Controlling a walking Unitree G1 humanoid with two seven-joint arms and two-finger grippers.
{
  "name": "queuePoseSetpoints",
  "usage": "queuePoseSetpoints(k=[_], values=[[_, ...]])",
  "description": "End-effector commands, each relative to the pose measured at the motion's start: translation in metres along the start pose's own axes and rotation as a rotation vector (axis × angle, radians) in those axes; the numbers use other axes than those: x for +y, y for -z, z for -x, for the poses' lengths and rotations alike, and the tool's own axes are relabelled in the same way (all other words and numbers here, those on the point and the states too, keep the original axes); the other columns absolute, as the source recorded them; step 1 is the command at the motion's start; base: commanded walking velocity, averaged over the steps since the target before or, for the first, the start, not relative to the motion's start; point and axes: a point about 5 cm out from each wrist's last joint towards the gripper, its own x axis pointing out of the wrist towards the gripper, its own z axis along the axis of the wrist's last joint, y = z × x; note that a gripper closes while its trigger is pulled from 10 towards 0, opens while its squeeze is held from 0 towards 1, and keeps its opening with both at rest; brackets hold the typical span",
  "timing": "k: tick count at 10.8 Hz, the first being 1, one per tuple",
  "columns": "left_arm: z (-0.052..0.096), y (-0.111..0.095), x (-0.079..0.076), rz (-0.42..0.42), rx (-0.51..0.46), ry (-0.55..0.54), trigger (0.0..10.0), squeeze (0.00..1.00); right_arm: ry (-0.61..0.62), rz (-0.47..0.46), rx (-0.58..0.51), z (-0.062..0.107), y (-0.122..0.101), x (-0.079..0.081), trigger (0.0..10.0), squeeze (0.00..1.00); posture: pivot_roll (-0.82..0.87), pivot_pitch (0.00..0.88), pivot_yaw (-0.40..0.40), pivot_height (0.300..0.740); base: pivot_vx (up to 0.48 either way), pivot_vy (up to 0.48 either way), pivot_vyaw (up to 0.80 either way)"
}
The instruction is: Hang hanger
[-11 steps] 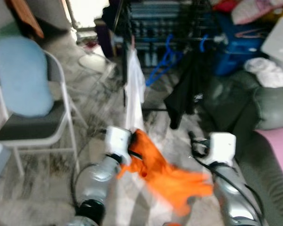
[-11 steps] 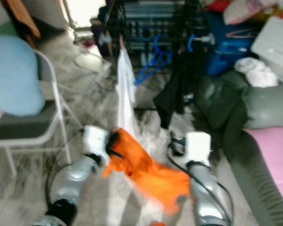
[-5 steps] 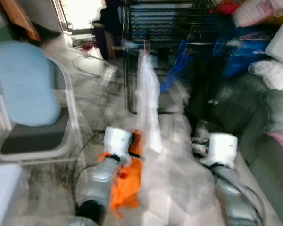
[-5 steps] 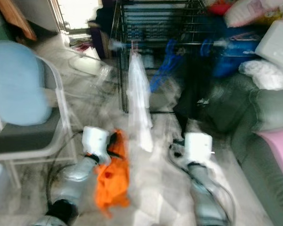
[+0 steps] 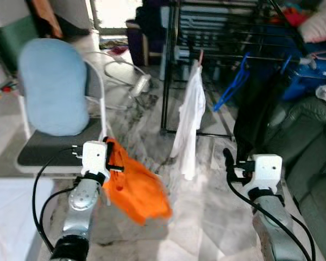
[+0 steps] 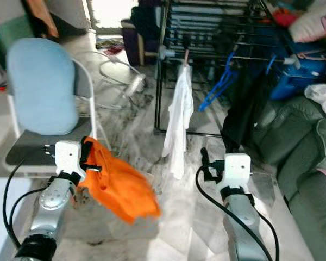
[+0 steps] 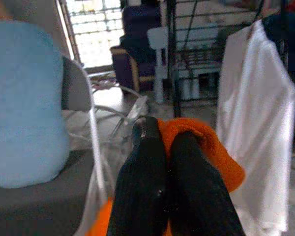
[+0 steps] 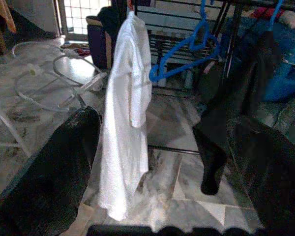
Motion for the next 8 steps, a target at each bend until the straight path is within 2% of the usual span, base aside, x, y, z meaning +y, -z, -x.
queuePoseSetpoints(k=[1, 2, 3, 5, 7, 8], values=[[-0.003, -0.012, -0.001, 0.018, -0.052, 0.019, 10.0, 0.00, 0.023, 0.013, -0.004, -0.001, -0.004, -0.008, 10.0, 0.00, -0.15, 0.059, -0.006, 0.740, 0.000, 0.000, 0.00], [-0.002, -0.015, -0.006, 0.045, -0.054, 0.050, 10.0, 0.00, 0.028, 0.005, -0.008, -0.005, -0.008, -0.006, 10.0, 0.00, -0.14, 0.062, -0.009, 0.740, 0.000, 0.000, 0.00], [-0.003, -0.016, -0.014, 0.070, -0.059, 0.083, 10.0, 0.00, 0.022, 0.014, -0.010, -0.006, -0.010, -0.004, 10.0, 0.00, -0.15, 0.065, -0.006, 0.740, 0.315, 0.000, -0.80], [-0.007, -0.027, -0.021, 0.085, -0.100, 0.111, 10.0, 0.00, 0.026, 0.017, -0.009, -0.006, -0.009, -0.005, 10.0, 0.00, -0.15, 0.079, -0.003, 0.740, 0.463, 0.000, -0.80], [-0.009, -0.030, -0.020, 0.101, -0.098, 0.126, 10.0, 0.00, 0.026, 0.015, -0.009, -0.006, -0.011, -0.003, 10.0, 0.00, -0.17, 0.093, 0.003, 0.740, 0.480, 0.000, -0.59], [-0.010, -0.028, -0.025, 0.103, -0.087, 0.151, 10.0, 0.00, 0.027, 0.017, -0.010, -0.004, -0.010, -0.002, 10.0, 0.00, -0.18, 0.093, 0.003, 0.740, 0.480, 0.000, 0.00]])
